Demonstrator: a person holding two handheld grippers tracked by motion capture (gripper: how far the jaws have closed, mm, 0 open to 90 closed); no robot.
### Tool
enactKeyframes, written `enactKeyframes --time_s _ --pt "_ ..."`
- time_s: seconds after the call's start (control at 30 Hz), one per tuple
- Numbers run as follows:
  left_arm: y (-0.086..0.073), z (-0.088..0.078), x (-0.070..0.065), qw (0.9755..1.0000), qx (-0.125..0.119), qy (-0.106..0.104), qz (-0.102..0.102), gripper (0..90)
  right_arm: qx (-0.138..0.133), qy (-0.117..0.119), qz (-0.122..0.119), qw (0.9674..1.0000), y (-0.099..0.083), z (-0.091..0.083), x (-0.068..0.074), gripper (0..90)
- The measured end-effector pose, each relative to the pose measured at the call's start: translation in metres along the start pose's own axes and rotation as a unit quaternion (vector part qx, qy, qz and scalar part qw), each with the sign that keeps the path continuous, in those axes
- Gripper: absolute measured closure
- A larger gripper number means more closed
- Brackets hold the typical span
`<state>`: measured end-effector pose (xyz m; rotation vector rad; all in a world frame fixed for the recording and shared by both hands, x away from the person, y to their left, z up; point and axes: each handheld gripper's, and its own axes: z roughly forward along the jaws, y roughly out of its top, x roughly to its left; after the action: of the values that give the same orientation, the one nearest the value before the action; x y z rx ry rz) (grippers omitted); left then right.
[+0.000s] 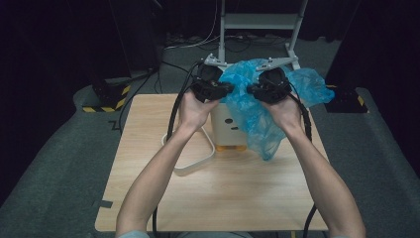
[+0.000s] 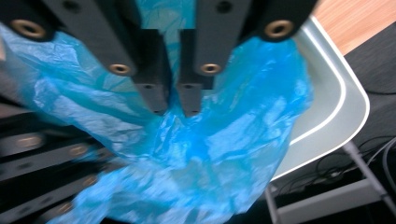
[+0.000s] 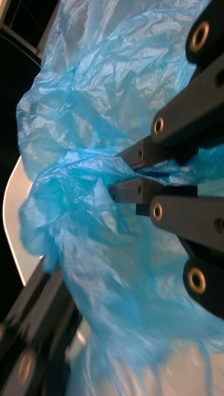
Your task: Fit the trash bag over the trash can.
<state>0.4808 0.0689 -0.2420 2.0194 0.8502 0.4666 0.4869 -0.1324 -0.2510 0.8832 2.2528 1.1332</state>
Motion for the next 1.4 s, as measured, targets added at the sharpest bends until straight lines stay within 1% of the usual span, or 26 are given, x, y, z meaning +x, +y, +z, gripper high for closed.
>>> enactKeyframes --time_s 0.03,0.1,0.17,0.23,0.27,0.33,0.37,0.4,0.5,0.53,0.6,0.63,0.7,0.73,0.77,0.8,0.83,0.87,0.93,1.03,1.1,1.17,1.23,1.3,1.37,1.4 --pt "0.001 0.002 0.000 0.9999 0.010 0.006 0.005 88.9 -0.002 0.001 0.002 1.0000 0.000 -0.001 -0.001 79.6" --pt "0.001 0.005 0.002 0.9997 0.018 0.014 0.010 89.7 -0.011 0.003 0.005 0.9999 -0.001 -0.005 -0.002 73.3" --pt "0.002 0.007 0.005 0.9994 0.024 0.023 0.011 89.9 -0.023 0.002 0.012 0.9997 -0.003 -0.010 -0.004 66.0" --pt "0.002 0.008 0.009 0.9990 0.031 0.030 0.011 89.9 -0.027 -0.001 0.017 0.9995 -0.005 -0.016 -0.005 61.5" --pt "0.002 0.008 0.011 0.9989 0.032 0.033 0.010 90.0 -0.032 -0.004 0.015 0.9994 -0.006 -0.019 -0.006 59.9" --pt "0.001 0.010 0.015 0.9982 0.038 0.045 0.009 89.9 -0.043 -0.006 0.018 0.9989 -0.008 -0.027 -0.009 57.7" --pt "0.000 0.010 0.017 0.9981 0.040 0.046 0.010 90.0 -0.049 -0.008 0.020 0.9986 -0.009 -0.031 -0.011 57.0" --pt "0.000 0.011 0.018 0.9977 0.042 0.052 0.009 89.9 -0.050 -0.008 0.022 0.9985 -0.010 -0.034 -0.012 56.9" --pt "-0.001 0.013 0.025 0.9975 0.042 0.056 0.003 90.0 -0.052 -0.006 0.018 0.9985 -0.013 -0.042 -0.016 59.8" --pt "-0.001 0.013 0.026 0.9978 0.041 0.052 -0.001 89.9 -0.047 -0.003 0.018 0.9987 -0.014 -0.043 -0.016 62.4" --pt "-0.002 0.013 0.029 0.9984 0.035 0.044 -0.008 89.6 -0.038 0.002 0.010 0.9992 -0.015 -0.042 -0.017 69.9" --pt "-0.002 0.011 0.029 0.9987 0.027 0.041 -0.015 87.8 -0.030 0.005 0.011 0.9995 -0.016 -0.041 -0.016 74.5" --pt "-0.002 0.006 0.030 0.9993 0.011 0.022 -0.029 72.4 -0.017 0.004 0.000 0.9998 -0.015 -0.036 -0.014 84.1" --pt "-0.003 0.003 0.030 0.9993 0.005 0.020 -0.031 66.0 -0.015 0.003 -0.005 0.9999 -0.015 -0.034 -0.012 87.7" --pt "-0.003 0.000 0.030 0.9993 0.002 0.021 -0.031 59.3 -0.014 0.004 -0.006 0.9999 -0.014 -0.032 -0.011 88.9" --pt "-0.004 -0.005 0.030 0.9993 -0.004 0.014 -0.036 53.6 -0.014 0.004 -0.007 0.9999 -0.013 -0.031 -0.010 89.3" --pt "-0.005 -0.010 0.029 0.9990 -0.012 0.004 -0.042 50.0 -0.012 0.002 -0.009 0.9999 -0.012 -0.029 -0.009 89.6" --pt "-0.006 -0.014 0.029 0.9989 -0.018 -0.001 -0.043 47.1 -0.011 0.002 -0.010 0.9999 -0.010 -0.028 -0.008 89.7" --pt "-0.007 -0.024 0.025 0.9981 -0.034 -0.023 -0.046 42.6 -0.010 0.002 -0.011 0.9999 -0.007 -0.024 -0.007 89.8" --pt "-0.009 -0.034 0.015 0.9973 -0.044 -0.042 -0.041 38.6 -0.009 0.002 -0.009 0.9999 -0.003 -0.020 -0.005 89.8" --pt "-0.011 -0.038 0.006 0.9976 -0.044 -0.046 -0.027 37.9 -0.009 0.002 -0.008 0.9999 0.000 -0.017 -0.004 89.9" --pt "-0.012 -0.037 -0.004 0.9983 -0.032 -0.048 -0.009 37.9 -0.012 0.004 -0.002 0.9999 0.002 -0.015 -0.004 89.8" --pt "-0.014 -0.031 -0.011 0.9987 -0.015 -0.049 0.008 39.6 -0.012 0.005 -0.001 0.9999 0.004 -0.013 -0.003 89.9" --pt "-0.014 -0.025 -0.015 0.9988 -0.007 -0.046 0.014 45.3 -0.010 0.005 -0.001 0.9999 0.004 -0.011 -0.003 89.8" --pt "-0.013 -0.022 -0.016 0.9985 -0.005 -0.051 0.016 58.6 -0.009 0.007 0.001 0.9999 0.004 -0.009 -0.003 89.6" --pt "-0.013 -0.021 -0.016 0.9980 -0.006 -0.061 0.016 63.2 -0.010 0.008 0.002 0.9999 0.004 -0.009 -0.003 89.4"
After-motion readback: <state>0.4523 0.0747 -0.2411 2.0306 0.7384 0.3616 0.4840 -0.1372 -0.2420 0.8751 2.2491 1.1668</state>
